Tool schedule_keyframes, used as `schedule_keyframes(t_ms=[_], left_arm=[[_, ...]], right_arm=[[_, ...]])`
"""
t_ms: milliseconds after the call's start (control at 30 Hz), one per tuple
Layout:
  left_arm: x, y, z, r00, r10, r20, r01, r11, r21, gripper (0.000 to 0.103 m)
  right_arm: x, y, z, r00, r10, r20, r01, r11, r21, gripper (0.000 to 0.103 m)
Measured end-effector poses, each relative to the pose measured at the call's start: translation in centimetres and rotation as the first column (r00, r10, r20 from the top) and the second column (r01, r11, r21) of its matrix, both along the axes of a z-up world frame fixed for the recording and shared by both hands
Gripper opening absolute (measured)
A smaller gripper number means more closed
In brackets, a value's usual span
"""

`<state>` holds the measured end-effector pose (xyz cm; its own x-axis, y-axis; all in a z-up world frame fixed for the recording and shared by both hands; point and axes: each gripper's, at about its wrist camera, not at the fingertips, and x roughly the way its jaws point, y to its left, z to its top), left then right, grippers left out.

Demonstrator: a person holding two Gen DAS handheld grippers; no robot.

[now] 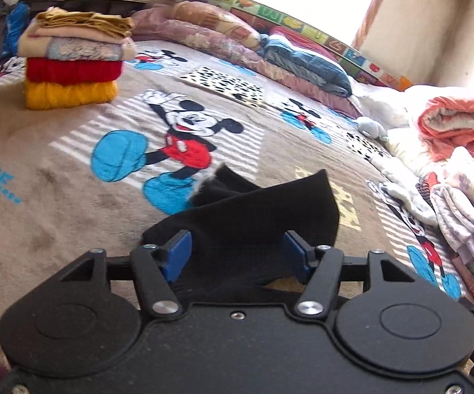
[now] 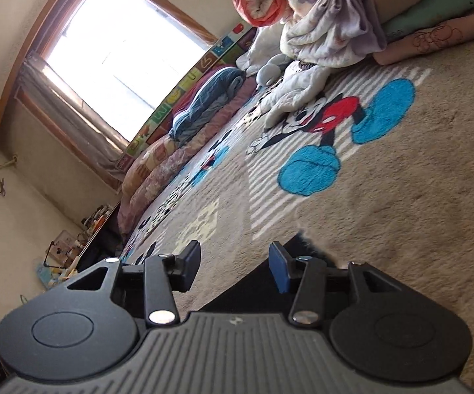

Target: Fold clothes

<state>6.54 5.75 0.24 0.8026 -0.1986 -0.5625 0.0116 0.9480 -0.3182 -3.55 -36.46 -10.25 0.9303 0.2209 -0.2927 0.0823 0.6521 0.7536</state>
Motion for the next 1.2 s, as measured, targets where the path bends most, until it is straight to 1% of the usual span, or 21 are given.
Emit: schedule_keyframes(t_ms=[67,167,233,300,400,467,567,667,767,800,833,867,900,933,967,1000,1033,1067,1100,1133,1200], left_arm=[[1.2,-2.2,0.5,0.998,-0.062,0.007,0.062,0.997,0.043,0.062],[3.2,-5.6,1.3,0.989,-0.147,0.015,0.144,0.983,0.116,0.065],[4.7,-8.0,1.7,0.981,-0.196,0.020,0.189,0.967,0.173,0.066],[6.0,-10.4,1.9,0.971,-0.240,0.015,0.231,0.946,0.228,0.067],[8.1,-13.9,1.0,0.965,-0.260,-0.034,0.258,0.918,0.302,0.067],[9.7,-15.6,-0.4,0.970,-0.230,-0.073,0.241,0.912,0.331,0.067],[12.2,-17.1,-2.8,0.981,-0.137,-0.136,0.179,0.912,0.369,0.067],[14.1,-17.6,-5.5,0.984,-0.034,-0.172,0.109,0.888,0.447,0.068],[14.7,-16.3,-6.9,0.984,-0.010,-0.176,0.084,0.907,0.414,0.066],[14.5,-16.0,-6.8,0.986,-0.012,-0.165,0.080,0.908,0.411,0.057],[14.4,-15.6,-6.6,0.988,-0.014,-0.156,0.077,0.911,0.405,0.040],[14.2,-15.2,-6.2,0.988,-0.022,-0.153,0.080,0.919,0.387,0.033],[14.1,-14.8,-5.8,0.988,-0.030,-0.149,0.083,0.926,0.368,0.022],[13.9,-14.3,-5.4,0.989,-0.037,-0.144,0.086,0.934,0.348,0.016],[13.4,-13.7,-4.8,0.990,-0.045,-0.135,0.086,0.945,0.315,0.014],[12.9,-12.7,-4.3,0.991,-0.058,-0.122,0.088,0.963,0.256,0.014],[12.2,-11.4,-3.6,0.992,-0.084,-0.097,0.098,0.983,0.156,0.014],[11.4,-10.0,-2.9,0.992,-0.107,-0.066,0.110,0.992,0.054,0.014],[10.4,-8.4,-2.5,0.992,-0.127,-0.022,0.125,0.991,-0.056,0.014],[9.5,-6.9,-2.1,0.990,-0.141,0.019,0.142,0.976,-0.163,0.014],[8.0,-3.8,-1.9,0.987,-0.150,0.058,0.161,0.920,-0.358,0.014]], right_arm=[[1.4,1.1,-0.1,0.997,0.080,0.005,-0.081,0.996,0.027,0.051],[3.3,2.4,-0.7,0.989,0.147,-0.005,-0.147,0.987,0.064,0.055],[4.4,3.0,-1.0,0.985,0.171,-0.003,-0.169,0.981,0.099,0.055],[5.1,3.4,-1.1,0.983,0.185,0.001,-0.184,0.977,0.106,0.055],[5.8,3.6,-1.0,0.980,0.200,0.011,-0.200,0.973,0.117,0.055],[5.8,3.3,-1.3,0.980,0.200,0.013,-0.200,0.970,0.137,0.055],[6.0,2.7,-1.7,0.981,0.194,0.006,-0.192,0.966,0.176,0.055],[5.9,2.0,-2.3,0.983,0.185,-0.002,-0.180,0.959,0.220,0.055],[5.9,1.8,-2.4,0.982,0.191,-0.006,-0.185,0.956,0.228,0.055],[5.9,1.9,-2.5,0.981,0.194,-0.007,-0.187,0.955,0.229,0.055],[5.9,2.0,-2.4,0.981,0.195,-0.007,-0.188,0.955,0.230,0.055],[5.9,2.1,-2.4,0.980,0.197,-0.008,-0.190,0.954,0.232,0.055],[5.9,2.1,-2.4,0.980,0.198,-0.008,-0.191,0.954,0.233,0.055],[5.9,2.2,-2.4,0.980,0.200,-0.007,-0.193,0.953,0.232,0.055],[5.9,2.3,-2.4,0.979,0.202,-0.008,-0.195,0.954,0.230,0.055],[6.0,2.5,-2.3,0.979,0.204,-0.009,-0.197,0.954,0.227,0.055],[6.0,2.6,-2.4,0.979,0.205,-0.010,-0.198,0.954,0.224,0.055],[5.9,2.7,-2.4,0.978,0.207,-0.011,-0.199,0.955,0.221,0.055],[5.9,2.9,-2.5,0.978,0.211,-0.011,-0.203,0.955,0.218,0.055],[5.8,3.1,-2.5,0.977,0.214,-0.010,-0.207,0.955,0.214,0.055],[5.8,3.4,-2.5,0.975,0.223,-0.007,-0.217,0.954,0.208,0.055]])
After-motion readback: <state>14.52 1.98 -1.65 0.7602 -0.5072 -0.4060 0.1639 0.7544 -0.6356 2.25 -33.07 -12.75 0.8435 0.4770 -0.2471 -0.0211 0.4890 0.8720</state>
